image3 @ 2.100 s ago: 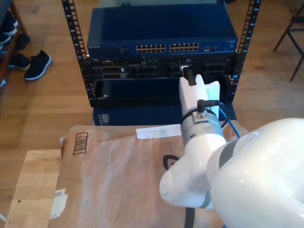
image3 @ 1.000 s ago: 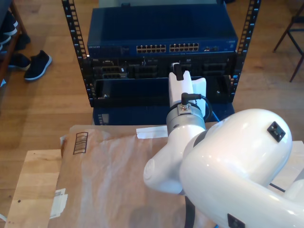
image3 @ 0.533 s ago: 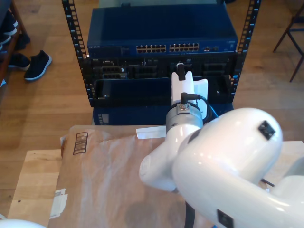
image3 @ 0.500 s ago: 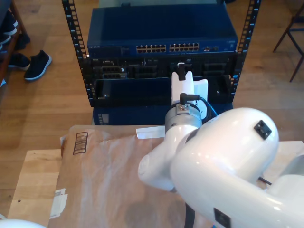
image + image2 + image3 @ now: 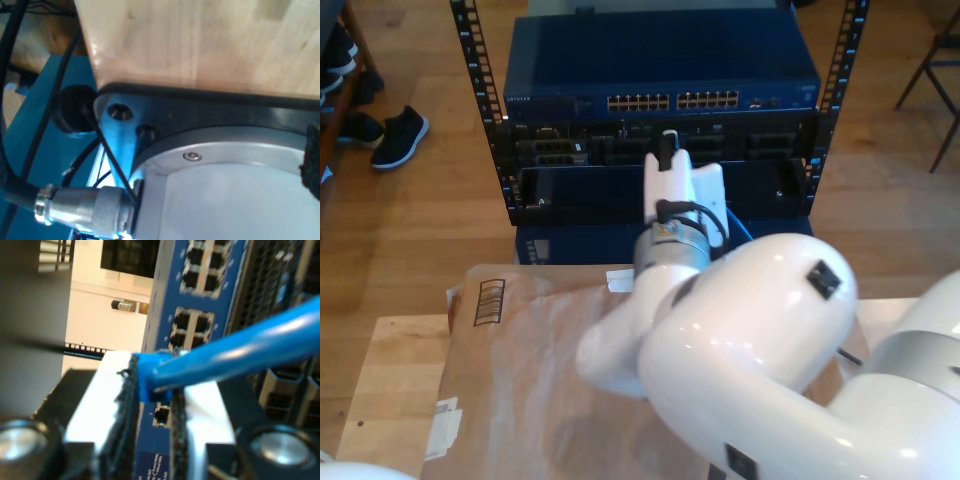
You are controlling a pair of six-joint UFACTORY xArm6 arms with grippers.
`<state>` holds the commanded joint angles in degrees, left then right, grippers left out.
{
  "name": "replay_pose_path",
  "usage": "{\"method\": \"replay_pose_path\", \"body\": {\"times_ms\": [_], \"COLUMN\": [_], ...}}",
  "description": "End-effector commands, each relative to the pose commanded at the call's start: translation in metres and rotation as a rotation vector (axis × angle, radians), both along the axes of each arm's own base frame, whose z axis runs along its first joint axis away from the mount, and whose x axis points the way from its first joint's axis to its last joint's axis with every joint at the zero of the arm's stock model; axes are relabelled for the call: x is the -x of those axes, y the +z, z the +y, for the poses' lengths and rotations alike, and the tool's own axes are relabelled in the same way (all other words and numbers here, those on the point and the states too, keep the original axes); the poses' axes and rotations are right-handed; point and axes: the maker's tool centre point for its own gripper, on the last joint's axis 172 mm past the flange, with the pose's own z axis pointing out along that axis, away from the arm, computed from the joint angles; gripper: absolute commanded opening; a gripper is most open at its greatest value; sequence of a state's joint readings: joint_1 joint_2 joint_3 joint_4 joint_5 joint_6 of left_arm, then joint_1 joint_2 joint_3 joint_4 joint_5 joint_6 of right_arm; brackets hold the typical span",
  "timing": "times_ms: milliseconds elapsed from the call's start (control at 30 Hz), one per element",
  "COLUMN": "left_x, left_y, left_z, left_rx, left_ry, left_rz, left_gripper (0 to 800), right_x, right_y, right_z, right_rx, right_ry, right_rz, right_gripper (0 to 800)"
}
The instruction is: Grab the cable and plug it in
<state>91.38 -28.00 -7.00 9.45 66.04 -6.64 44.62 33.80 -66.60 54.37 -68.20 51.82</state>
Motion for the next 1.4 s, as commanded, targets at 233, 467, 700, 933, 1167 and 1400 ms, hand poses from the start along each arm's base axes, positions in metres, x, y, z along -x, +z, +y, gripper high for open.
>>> {"method": "replay_pose_path", "body": {"times_ms": [233,467,700,933,1167,1400], "left_x": [0.0,0.0,0.0,0.0,0.0,0.0], "left_y": [0.0,0.0,0.0,0.0,0.0,0.0], "left_z": [0.0,0.001,0.0,0.0,0.0,0.0], "left_rx": [0.0,-0.002,0.0,0.0,0.0,0.0], "left_ry": [0.0,0.0,0.0,0.0,0.002,0.002], "left_rz": [0.0,0.0,0.0,0.0,0.0,0.0], "left_gripper": [799,799,799,799,799,799], "right_x": [-0.009,-0.012,0.006,0.019,0.033,0.018], "right_y": [-0.03,-0.025,-0.021,-0.025,-0.026,-0.024], "right_z": [0.01,0.013,0.038,0.042,0.037,0.036], "right_rx": [0.085,0.103,0.19,0.144,0.127,0.044], "right_ry": [0.01,0.015,0.044,0.022,-0.021,-0.016], "right_rz": [0.037,0.038,0.051,0.08,0.073,0.076], "right_gripper": [0,0,0,2,4,4]}}
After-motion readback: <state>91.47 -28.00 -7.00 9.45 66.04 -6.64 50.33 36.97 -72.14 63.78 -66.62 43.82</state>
